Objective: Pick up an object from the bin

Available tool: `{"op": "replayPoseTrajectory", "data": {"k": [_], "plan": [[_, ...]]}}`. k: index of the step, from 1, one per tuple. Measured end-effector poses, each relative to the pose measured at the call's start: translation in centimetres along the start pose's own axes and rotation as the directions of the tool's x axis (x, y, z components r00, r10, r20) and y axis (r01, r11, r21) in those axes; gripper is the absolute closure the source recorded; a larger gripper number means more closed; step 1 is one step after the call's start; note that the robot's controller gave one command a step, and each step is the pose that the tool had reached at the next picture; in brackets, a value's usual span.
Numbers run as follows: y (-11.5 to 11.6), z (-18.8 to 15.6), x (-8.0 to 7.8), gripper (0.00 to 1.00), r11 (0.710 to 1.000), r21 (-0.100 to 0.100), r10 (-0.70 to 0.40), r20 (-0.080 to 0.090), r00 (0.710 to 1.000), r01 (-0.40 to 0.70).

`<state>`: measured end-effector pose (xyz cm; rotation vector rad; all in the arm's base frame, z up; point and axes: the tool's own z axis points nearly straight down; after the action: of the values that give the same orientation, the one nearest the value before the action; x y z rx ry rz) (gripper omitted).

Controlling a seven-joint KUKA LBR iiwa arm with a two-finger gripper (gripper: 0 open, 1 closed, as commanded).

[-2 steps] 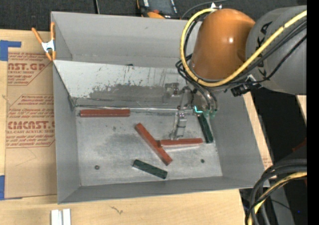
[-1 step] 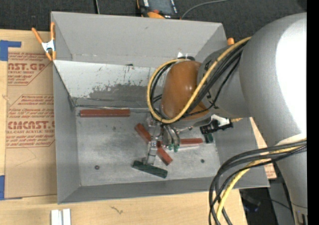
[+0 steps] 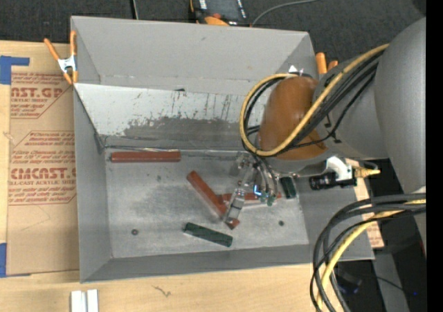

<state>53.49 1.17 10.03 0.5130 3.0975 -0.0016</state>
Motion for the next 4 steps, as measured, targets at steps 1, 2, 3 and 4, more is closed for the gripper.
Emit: {"op": "replayPoseTrajectory", "data": {"k": [1, 2, 3, 4], "plan": [[2.9, 0.1, 1.1, 0.0, 0.987, 0.0, 0.163, -0.002, 0.987, -0.163], [5.3, 3.2, 0.5, 0.0, 0.96, 0.0, 0.281, -0.003, 0.96, -0.281], [5.3, 3.2, 0.6, 0.0, 0.96, 0.0, 0.281, -0.002, 0.96, -0.281], [5.3, 3.1, 0.5, 1.0, 0.96, -0.001, 0.281, -0.001, 0.96, -0.281]]}}
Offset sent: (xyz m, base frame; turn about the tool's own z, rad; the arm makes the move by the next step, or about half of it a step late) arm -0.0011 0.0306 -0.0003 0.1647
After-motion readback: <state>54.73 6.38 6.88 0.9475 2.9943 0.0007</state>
